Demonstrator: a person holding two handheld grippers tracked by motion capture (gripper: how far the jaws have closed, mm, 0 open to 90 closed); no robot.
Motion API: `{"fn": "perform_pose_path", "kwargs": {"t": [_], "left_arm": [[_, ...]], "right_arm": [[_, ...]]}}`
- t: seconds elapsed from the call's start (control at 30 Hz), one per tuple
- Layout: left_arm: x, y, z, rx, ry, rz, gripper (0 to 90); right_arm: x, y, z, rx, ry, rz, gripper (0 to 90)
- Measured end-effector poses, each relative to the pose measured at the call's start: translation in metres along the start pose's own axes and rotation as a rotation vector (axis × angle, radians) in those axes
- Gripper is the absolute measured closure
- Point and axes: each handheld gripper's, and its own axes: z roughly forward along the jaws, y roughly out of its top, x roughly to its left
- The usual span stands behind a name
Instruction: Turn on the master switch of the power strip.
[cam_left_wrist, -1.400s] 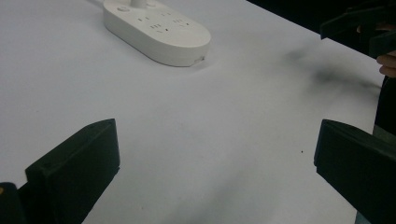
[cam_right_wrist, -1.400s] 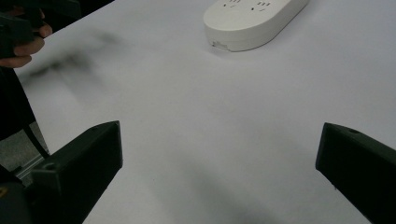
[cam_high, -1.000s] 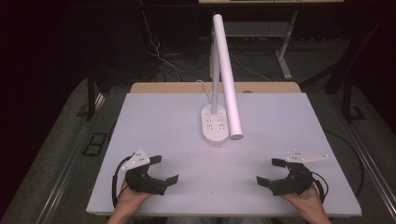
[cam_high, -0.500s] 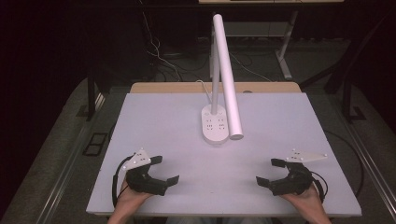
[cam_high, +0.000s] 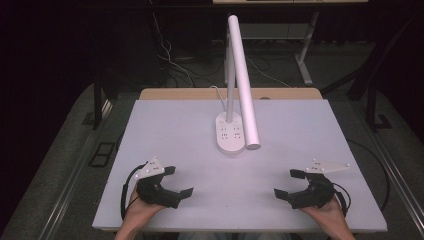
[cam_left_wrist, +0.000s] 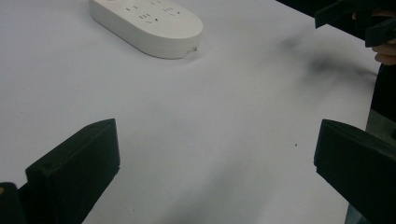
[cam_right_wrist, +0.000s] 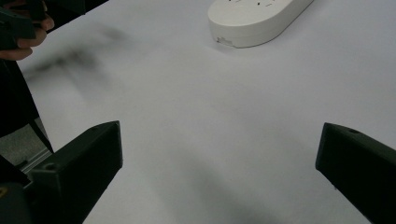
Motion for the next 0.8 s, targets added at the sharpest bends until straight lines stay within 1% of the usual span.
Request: {"fn": "perform_pose_path", "kwargs": {"t": [0.1, 0.17, 0.23, 0.27, 0.4, 0.43, 0.6, 0.67, 0.7, 0.73, 0.8], "left_arm": [[0.000, 0.002, 0.000, 0.001, 0.003, 0.001, 0.0], [0.001, 0.006, 0.000, 0.005, 0.001, 0.010, 0.0], [0.001, 0.008, 0.000, 0.005, 0.002, 0.007, 0.0], [0.002, 0.009, 0.000, 0.008, 0.003, 0.010, 0.0], [0.005, 0.015, 0.001, 0.017, 0.004, 0.001, 0.0], [0.006, 0.016, 0.001, 0.023, 0.005, 0.006, 0.0], [0.010, 0.022, 0.001, 0.022, 0.006, 0.004, 0.0], [0.013, 0.027, 0.000, 0.024, 0.005, 0.008, 0.0], [0.013, 0.027, 0.000, 0.024, 0.005, 0.008, 0.0], [0.014, 0.031, 0.000, 0.028, 0.002, 0.010, 0.0], [0.015, 0.033, 0.000, 0.028, 0.000, 0.011, 0.0]], "right_arm": [[0.000, 0.000, 0.000, 0.000, -0.001, 0.001, 0.0], [0.000, 0.000, -0.001, -0.002, -0.003, 0.000, 0.0], [-0.001, 0.000, -0.002, -0.002, -0.006, 0.003, 0.0], [-0.001, 0.000, -0.002, -0.003, -0.006, 0.003, 0.0], [-0.001, 0.000, -0.002, -0.004, -0.008, 0.002, 0.0], [-0.001, 0.000, -0.002, -0.004, -0.009, 0.002, 0.0], [-0.001, -0.001, -0.002, -0.001, -0.011, 0.001, 0.0], [-0.002, -0.001, -0.002, -0.002, -0.012, 0.001, 0.0], [-0.002, -0.001, -0.003, -0.002, -0.012, 0.001, 0.0], [-0.002, -0.001, -0.003, -0.002, -0.013, 0.004, 0.0], [-0.002, -0.001, -0.003, -0.002, -0.012, 0.004, 0.0]]}}
